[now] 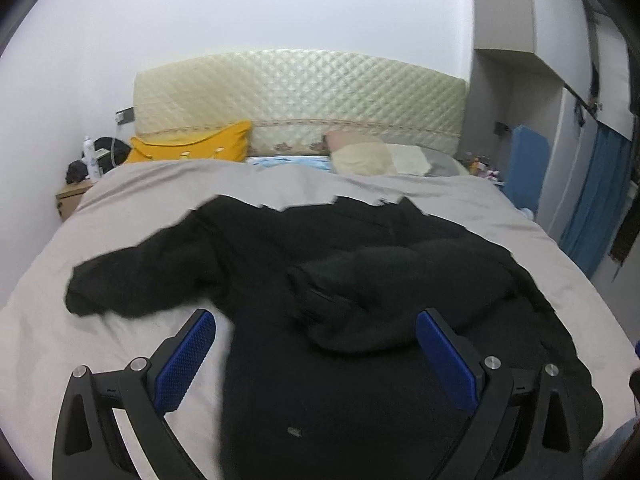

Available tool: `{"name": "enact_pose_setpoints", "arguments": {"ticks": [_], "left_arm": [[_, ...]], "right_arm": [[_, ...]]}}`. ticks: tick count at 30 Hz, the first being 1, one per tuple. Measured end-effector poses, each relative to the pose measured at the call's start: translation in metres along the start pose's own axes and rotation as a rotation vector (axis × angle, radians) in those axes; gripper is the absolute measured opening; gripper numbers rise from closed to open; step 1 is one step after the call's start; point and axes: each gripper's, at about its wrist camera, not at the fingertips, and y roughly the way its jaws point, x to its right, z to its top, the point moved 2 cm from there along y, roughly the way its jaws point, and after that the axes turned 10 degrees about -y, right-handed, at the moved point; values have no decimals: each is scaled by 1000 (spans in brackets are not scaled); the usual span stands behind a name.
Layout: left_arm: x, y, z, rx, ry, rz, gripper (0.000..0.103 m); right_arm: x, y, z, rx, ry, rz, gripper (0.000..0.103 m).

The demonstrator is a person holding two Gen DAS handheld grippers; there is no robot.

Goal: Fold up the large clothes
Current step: 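Move the left gripper to the other sleeve cuff of the jacket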

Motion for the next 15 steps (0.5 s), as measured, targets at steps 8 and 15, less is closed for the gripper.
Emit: {"name": "enact_pose_setpoints", "arguments": {"ticks": [8, 15], "left_arm": [[-118, 25, 51, -94, -138, 34, 102], [-241, 68, 50, -148, -381, 42, 102]], "right_arm": [[2, 11, 0, -28, 12, -25, 92], [0, 19, 2, -66, 11, -59, 96]]}}
